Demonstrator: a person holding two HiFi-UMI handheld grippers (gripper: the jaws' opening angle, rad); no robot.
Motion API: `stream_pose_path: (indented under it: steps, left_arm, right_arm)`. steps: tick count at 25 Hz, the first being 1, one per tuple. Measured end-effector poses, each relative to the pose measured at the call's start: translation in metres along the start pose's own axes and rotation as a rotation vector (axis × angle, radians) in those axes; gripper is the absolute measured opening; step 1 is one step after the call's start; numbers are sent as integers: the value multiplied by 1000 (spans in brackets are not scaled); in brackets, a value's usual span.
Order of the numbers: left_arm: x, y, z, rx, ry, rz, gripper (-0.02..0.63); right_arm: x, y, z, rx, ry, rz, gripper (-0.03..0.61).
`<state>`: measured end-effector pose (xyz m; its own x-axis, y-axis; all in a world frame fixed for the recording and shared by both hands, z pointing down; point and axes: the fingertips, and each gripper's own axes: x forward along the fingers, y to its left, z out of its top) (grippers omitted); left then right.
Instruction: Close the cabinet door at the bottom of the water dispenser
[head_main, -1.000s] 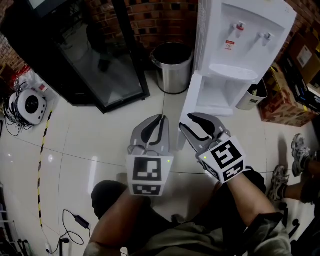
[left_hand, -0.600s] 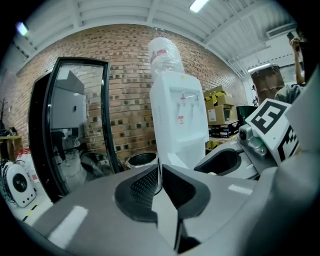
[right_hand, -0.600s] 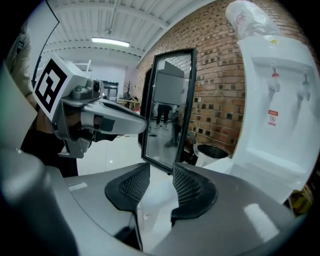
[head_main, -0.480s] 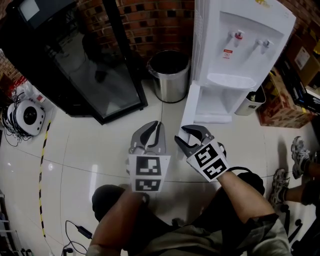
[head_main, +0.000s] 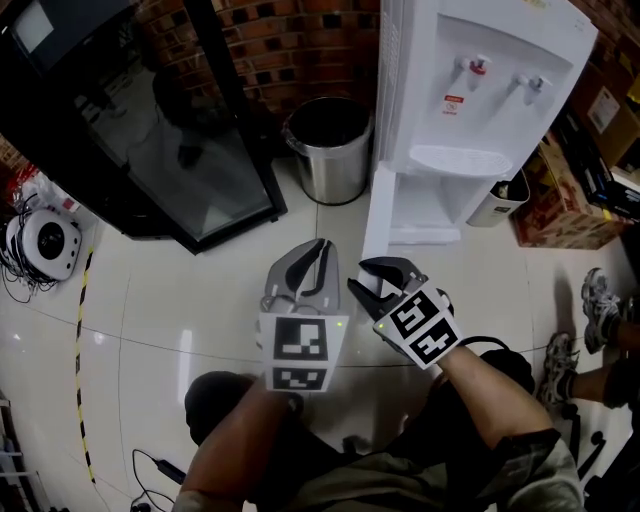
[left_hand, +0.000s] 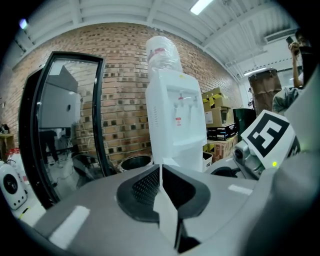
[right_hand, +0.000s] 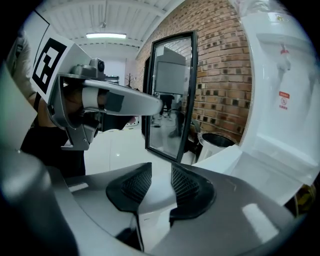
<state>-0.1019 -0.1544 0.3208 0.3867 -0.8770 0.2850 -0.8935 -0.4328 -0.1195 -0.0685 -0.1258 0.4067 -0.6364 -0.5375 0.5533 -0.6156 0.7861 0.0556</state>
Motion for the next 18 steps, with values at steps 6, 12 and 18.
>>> stream_pose_path:
  steps: [6,12,18]
  left_arm:
    - [11,-21,1,-3,2,-41,17]
    - [18,-42,9,-19,-16,-70,17]
    - [29,-68,15,-35,-31,-111,17]
  right_arm:
    - [-16,-11,-12,25,47,-29,98]
    - [-36,-28,-28,33,93,-99,84]
    - [-62,-54,-47,64,110,-195,77]
